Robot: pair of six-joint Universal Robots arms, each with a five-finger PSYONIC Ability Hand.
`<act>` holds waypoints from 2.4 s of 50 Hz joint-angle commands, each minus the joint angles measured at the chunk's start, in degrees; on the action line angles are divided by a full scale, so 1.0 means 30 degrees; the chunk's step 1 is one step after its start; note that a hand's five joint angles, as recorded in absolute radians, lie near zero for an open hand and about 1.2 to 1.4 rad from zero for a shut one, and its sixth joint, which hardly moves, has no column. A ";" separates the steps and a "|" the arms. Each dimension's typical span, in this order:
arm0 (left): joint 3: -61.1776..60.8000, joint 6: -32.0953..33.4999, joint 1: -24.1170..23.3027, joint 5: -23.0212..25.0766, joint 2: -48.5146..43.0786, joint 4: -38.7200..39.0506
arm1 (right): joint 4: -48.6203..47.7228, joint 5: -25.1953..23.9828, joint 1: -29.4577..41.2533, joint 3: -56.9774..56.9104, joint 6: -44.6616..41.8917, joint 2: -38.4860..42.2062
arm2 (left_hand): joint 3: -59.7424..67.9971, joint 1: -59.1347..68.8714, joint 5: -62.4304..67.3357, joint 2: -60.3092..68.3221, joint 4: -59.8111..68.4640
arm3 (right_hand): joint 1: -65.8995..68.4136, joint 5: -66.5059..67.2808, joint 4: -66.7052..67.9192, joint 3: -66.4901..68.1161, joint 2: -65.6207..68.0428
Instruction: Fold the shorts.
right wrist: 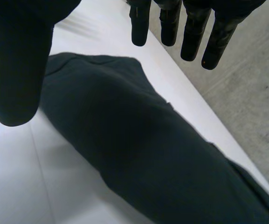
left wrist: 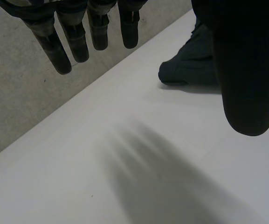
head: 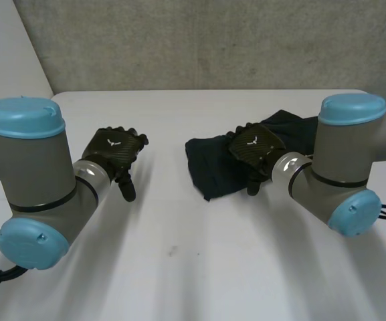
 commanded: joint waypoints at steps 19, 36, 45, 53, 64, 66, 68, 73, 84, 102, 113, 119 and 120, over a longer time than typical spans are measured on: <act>-0.0699 -0.0089 0.1022 -0.0023 0.0452 -0.0059 | -0.3317 0.1309 0.1291 -0.3503 0.0712 0.2698 | -0.0128 -0.0265 -0.0098 0.0151 -0.0029 | 2.2748 2.1991 2.2087 2.2219 2.2321; -0.1050 -0.0998 0.1638 0.0153 0.1654 -0.0118 | -0.1823 0.1954 0.2902 -0.3710 0.4431 -0.2193 | -0.0184 -0.0321 -0.0154 0.0096 -0.0084 | 2.2748 2.1991 2.2087 2.2219 2.2321; -0.1138 -0.1027 0.1609 0.0124 0.1771 -0.0118 | -0.1267 0.2130 0.2903 -0.3359 0.5636 -0.2462 | -0.0129 -0.0266 -0.0099 0.0151 -0.0030 | 0.9398 0.8640 0.8737 0.8868 0.8971; -0.1490 -0.1027 0.1608 0.0153 0.1742 -0.0089 | -0.0651 0.2159 0.2728 -0.2685 0.1713 -0.0236 | -0.0184 -0.0322 -0.0154 0.0095 -0.0085 | 0.4825 0.4068 0.4165 0.4296 0.4398; -0.1519 -0.1027 0.1579 0.0153 0.1508 0.0028 | -0.1353 0.2159 0.0473 -0.3943 -0.0547 0.3455 | -0.0184 -0.0322 -0.0154 0.0095 -0.0085 | 0.5217 0.4460 0.4557 0.4688 0.4790; -0.1490 -0.1027 0.1637 0.0153 0.1478 0.0058 | -0.1471 0.2130 0.0238 -0.4383 -0.0605 0.4159 | -0.0184 -0.0322 -0.0154 0.0095 -0.0085 | 0.5441 0.4684 0.4780 0.4912 0.5014; -0.1490 -0.1027 0.1667 0.0153 0.1449 0.0058 | -0.1471 0.2130 0.0091 -0.4675 -0.0693 0.4540 | -0.0184 -0.0322 -0.0154 0.0095 -0.0085 | 0.5832 0.5074 0.5171 0.5302 0.5405; -0.1461 -0.1027 0.1696 0.0153 0.1449 0.0058 | -0.1442 0.2188 0.0003 -0.5408 -0.1161 0.5449 | -0.0184 -0.0322 -0.0154 0.0095 -0.0085 | 2.0785 2.0028 2.0124 2.0256 2.0358; -0.1285 -0.1027 0.2018 0.0095 0.1507 0.0058 | -0.2583 0.2218 0.1289 -0.5556 0.0621 0.1440 | -0.0184 -0.0322 -0.0154 0.0095 -0.0085 | 2.2748 2.1991 2.2087 2.2219 2.2321; -0.1373 -0.1056 0.3132 0.0065 0.3880 -0.0059 | -0.2060 0.7283 0.5187 -0.5441 0.1914 -0.2635 | -0.0184 -0.0322 -0.0154 0.0095 -0.0085 | 2.2748 2.1991 2.2087 2.2219 2.2321; -0.1753 -0.1144 0.3074 0.0124 0.3969 -0.0118 | 0.2041 0.8370 0.5102 0.0972 0.2470 -0.3397 | -0.0184 -0.0322 -0.0154 0.0095 -0.0085 | 2.2748 2.1991 2.2087 2.2219 2.2321; -0.1812 -0.1115 0.2810 0.0153 0.3852 -0.0147 | 0.2894 0.7873 0.2994 0.3933 0.3494 -0.3630 | -0.0128 -0.0265 -0.0098 0.0151 -0.0029 | 1.3569 1.2812 1.2909 1.3040 1.3142; -0.1841 -0.1115 0.2723 0.0182 0.3793 -0.0147 | 0.2894 0.7669 0.2730 0.4458 0.3641 -0.4154 | -0.0128 -0.0265 -0.0098 0.0151 -0.0029 | 0.4857 0.4100 0.4197 0.4328 0.4430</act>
